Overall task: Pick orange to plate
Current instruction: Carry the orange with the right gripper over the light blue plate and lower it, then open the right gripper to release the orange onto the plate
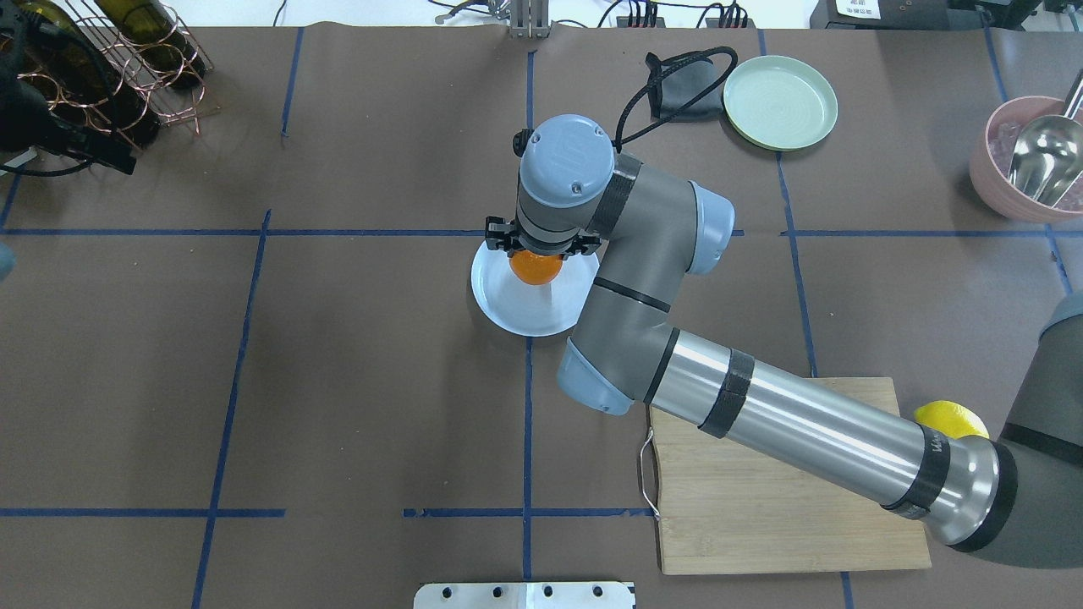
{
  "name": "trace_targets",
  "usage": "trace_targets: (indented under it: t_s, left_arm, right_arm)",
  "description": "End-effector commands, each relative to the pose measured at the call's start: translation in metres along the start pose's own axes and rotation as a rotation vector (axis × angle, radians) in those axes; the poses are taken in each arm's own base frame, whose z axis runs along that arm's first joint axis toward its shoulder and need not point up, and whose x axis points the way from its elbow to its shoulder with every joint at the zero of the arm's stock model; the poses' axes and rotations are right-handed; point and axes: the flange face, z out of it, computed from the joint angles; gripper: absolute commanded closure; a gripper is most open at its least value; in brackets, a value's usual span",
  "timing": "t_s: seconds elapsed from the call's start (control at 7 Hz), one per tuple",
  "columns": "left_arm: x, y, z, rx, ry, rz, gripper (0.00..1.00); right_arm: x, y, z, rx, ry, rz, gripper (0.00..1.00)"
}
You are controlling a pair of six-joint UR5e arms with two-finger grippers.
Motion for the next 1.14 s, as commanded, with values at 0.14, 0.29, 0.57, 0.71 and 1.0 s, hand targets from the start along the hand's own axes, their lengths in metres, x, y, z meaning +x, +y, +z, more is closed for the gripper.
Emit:
trace_targets:
  t_s: [0.14, 0.29, 0.57, 0.71, 1.0]
  left_arm:
    - [-0.009, 0.003, -0.001, -0.002, -0.008, -0.01, 0.0]
    - [-0.01, 0.003, 0.001, -0.004, -0.009, -0.012, 0.0]
    - [-0.012, 0.004, 0.003, -0.01, -0.015, -0.016, 0.0]
    - [-0.013, 0.004, 0.004, -0.015, -0.018, -0.019, 0.0]
    - [-0.04, 0.002, -0.009, -0.025, -0.047, -0.054, 0.0]
  right_arm:
    - [-0.002, 0.0, 0.005, 0.015, -0.023, 0.018, 0.0]
    - [-0.003, 0.0, 0.003, 0.015, -0.026, 0.034, 0.0]
    - [-0.001, -0.008, -0.015, 0.005, -0.038, 0.032, 0.0]
    - [0.02, -0.02, -0.034, -0.015, 0.028, 0.054, 0.0]
    - [0.107, -0.028, -0.093, -0.037, 0.156, -0.1, 0.0]
